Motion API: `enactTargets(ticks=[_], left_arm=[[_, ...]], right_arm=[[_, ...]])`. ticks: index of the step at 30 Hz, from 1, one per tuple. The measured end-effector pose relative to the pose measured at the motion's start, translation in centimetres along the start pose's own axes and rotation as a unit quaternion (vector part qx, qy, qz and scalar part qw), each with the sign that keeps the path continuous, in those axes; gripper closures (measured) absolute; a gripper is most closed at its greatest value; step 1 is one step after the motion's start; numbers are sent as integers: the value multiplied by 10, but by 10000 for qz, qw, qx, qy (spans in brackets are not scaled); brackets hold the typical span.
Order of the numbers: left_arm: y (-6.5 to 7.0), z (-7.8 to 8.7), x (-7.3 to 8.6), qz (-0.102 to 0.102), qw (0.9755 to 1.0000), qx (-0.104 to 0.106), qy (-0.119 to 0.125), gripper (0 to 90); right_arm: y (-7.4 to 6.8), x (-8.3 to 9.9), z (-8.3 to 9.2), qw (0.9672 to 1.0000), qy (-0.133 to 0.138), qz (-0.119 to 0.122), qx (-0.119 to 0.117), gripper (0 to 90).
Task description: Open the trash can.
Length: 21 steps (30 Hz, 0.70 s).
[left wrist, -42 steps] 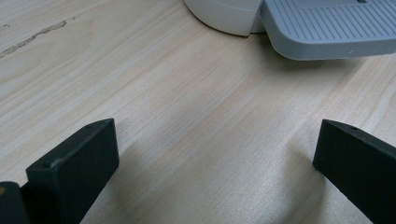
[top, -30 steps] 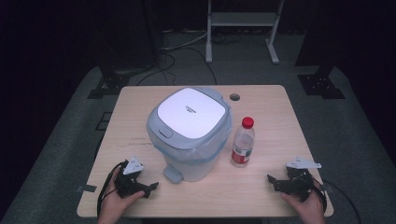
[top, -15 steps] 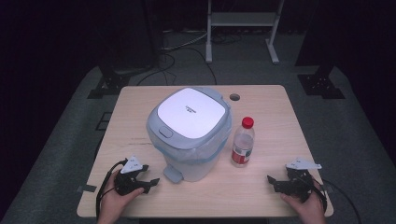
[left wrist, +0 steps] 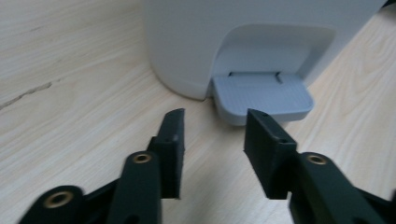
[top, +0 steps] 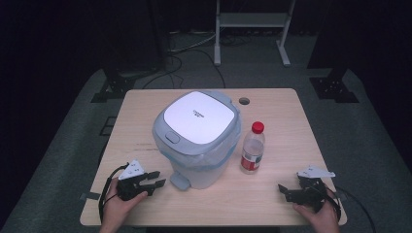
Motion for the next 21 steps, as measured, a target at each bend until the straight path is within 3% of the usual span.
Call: enactTargets(ticks=[1, 2, 8, 14, 21], left_arm=[[0, 0, 0, 0, 10000, 0, 0, 612], [4, 1, -1, 76, 9998, 194, 30, 630], [9, 1, -7, -38, 9998, 147, 141, 757], [14, -1, -15, -15, 9995, 134, 297, 849], [20, -7, -20, 10, 9994, 204, 291, 891]], right_arm=[[0, 0, 0, 10000, 0, 0, 1, 99], [0, 0, 0, 10000, 0, 1, 1, 99], [0, 0, 0, 10000, 0, 0, 0, 99], [0, 0, 0, 10000, -1, 0, 0, 99], [0, 0, 0, 10000, -2, 13, -7, 98]])
Point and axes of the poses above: each handheld gripper's, and its own axes: z roughly backward along the jaws, x roughly out of its underside, y roughly to its right, the point moved 10 cm from there along -z, roughly forward along the jaws, and after that the axes turned 2 degrees about -y, right-handed, at the moved point
